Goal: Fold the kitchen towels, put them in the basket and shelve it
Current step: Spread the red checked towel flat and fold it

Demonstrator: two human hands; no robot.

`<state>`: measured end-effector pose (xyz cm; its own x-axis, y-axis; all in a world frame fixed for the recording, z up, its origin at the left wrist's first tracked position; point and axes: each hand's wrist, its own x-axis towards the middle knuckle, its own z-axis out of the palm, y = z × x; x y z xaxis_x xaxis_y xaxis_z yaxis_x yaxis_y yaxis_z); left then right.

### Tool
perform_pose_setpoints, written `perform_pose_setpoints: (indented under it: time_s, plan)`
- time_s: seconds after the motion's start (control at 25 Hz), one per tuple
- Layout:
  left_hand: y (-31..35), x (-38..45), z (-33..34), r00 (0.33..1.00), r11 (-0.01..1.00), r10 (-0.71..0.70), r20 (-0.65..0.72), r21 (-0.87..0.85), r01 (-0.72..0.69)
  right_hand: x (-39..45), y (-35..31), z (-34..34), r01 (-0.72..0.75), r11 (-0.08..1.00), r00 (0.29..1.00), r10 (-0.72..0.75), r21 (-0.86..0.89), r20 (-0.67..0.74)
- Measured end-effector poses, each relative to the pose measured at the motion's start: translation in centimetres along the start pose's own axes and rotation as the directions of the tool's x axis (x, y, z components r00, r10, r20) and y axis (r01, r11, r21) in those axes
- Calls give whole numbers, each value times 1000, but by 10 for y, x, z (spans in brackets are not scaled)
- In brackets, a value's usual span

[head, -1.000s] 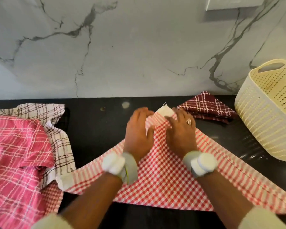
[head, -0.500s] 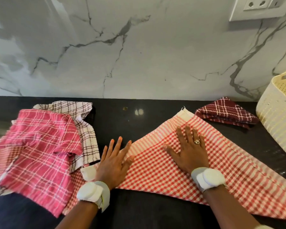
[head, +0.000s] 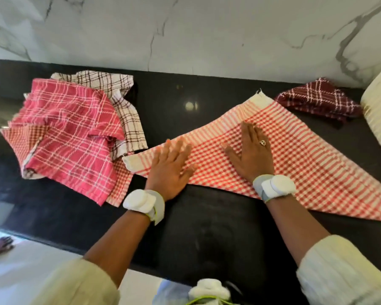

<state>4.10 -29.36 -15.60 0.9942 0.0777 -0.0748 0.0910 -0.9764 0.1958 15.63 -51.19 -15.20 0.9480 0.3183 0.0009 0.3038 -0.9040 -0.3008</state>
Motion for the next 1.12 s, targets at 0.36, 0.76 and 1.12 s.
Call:
perform_pose_setpoints:
  time_s: [0.36, 0.76, 1.12]
  plan:
    - [71, 44, -67, 978, 961, 154, -143, -210, -182, 24, -10, -24, -157, 729, 984, 174, 666, 42]
    - [103, 90, 18, 972, 973, 229, -50, -27, -231, -36, 38, -11, -234, 969, 972, 233, -85, -19]
    - [101, 91, 14, 975, 975, 218, 33, 41, -219, -84, 103, -34, -533, 835, 844, 535, -138, -29]
